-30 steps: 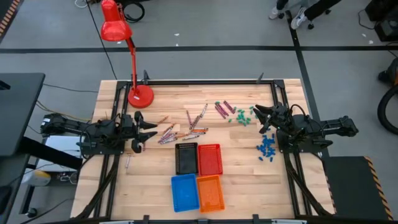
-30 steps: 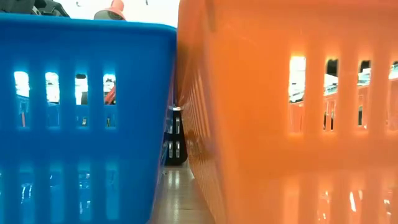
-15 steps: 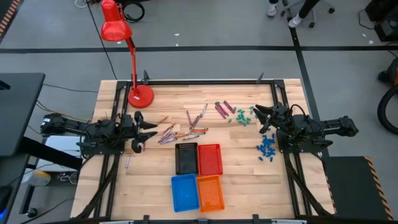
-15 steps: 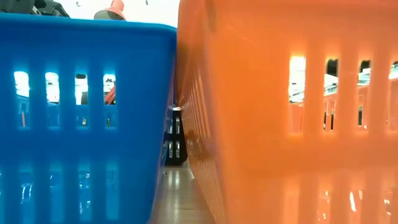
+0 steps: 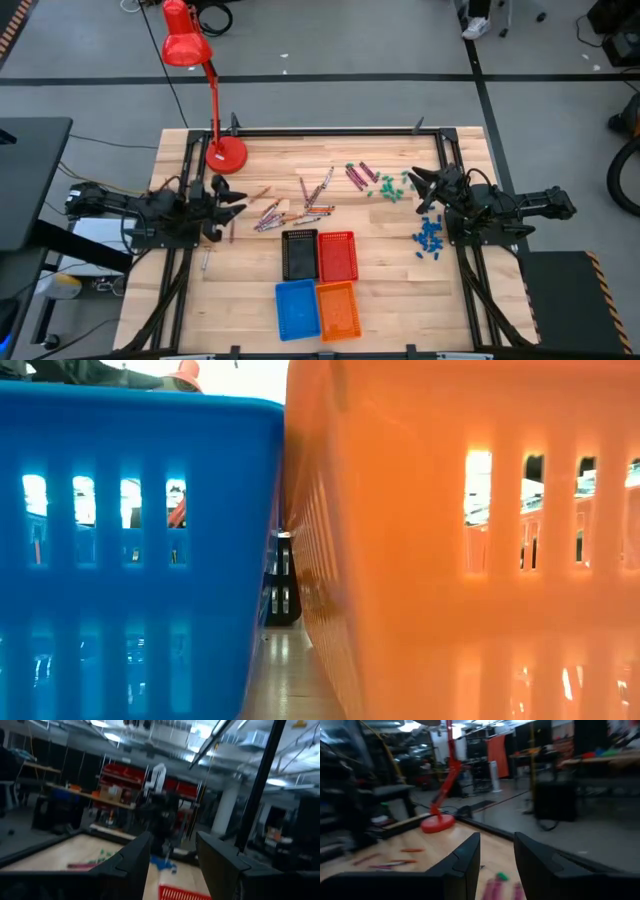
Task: Sort crayons
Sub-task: Put the black crayon into the black basket
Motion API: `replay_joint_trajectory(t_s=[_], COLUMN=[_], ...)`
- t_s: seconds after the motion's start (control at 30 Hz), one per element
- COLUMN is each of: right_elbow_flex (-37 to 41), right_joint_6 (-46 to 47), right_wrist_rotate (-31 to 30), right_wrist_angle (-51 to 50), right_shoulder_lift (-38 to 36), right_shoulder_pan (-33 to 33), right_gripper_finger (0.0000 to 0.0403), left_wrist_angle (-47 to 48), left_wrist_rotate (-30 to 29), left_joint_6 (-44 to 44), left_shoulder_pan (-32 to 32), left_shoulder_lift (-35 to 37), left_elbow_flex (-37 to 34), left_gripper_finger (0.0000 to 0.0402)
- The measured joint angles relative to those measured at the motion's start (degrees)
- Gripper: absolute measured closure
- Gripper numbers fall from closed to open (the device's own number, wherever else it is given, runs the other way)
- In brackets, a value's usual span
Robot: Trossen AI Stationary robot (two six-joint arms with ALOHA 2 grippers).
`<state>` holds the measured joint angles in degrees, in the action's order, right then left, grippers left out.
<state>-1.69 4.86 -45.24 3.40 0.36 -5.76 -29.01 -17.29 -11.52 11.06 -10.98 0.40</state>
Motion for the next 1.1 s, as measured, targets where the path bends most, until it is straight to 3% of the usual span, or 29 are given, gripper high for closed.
replay_joint_trajectory(t_s=[0.2, 0.63, 0.8, 0.97, 1.1], right_elbow_flex=[0.0, 0.0, 0.0, 0.0, 0.0], right_joint_6=[-3.3, 5.8, 11.7, 14.5, 15.0], right_wrist_rotate=[-3.0, -3.4, 2.6, 5.4, 6.4], right_wrist_angle=[0.0, 10.1, 10.8, 10.8, 13.2], right_shoulder_lift=[0.0, 0.0, 0.9, 8.4, 17.0], right_shoulder_pan=[0.0, 0.0, 0.0, 0.1, 1.5], right_gripper_finger=[0.0279, 0.0279, 0.0279, 0.0282, 0.0282], left_wrist_angle=[-0.9, -6.0, -4.1, -2.3, -1.9], left_wrist_rotate=[0.0, 0.0, -1.3, -5.7, -5.7], left_joint_6=[0.1, 1.5, 1.1, 4.0, 3.2], left_shoulder_pan=[0.0, 0.0, -0.9, -5.7, -10.0], left_shoulder_lift=[0.0, 0.0, -2.1, -8.7, -15.4], left_elbow_flex=[0.0, 0.0, 0.3, 5.1, 6.9], left_gripper_finger=[0.023, 0.023, 0.023, 0.023, 0.023])
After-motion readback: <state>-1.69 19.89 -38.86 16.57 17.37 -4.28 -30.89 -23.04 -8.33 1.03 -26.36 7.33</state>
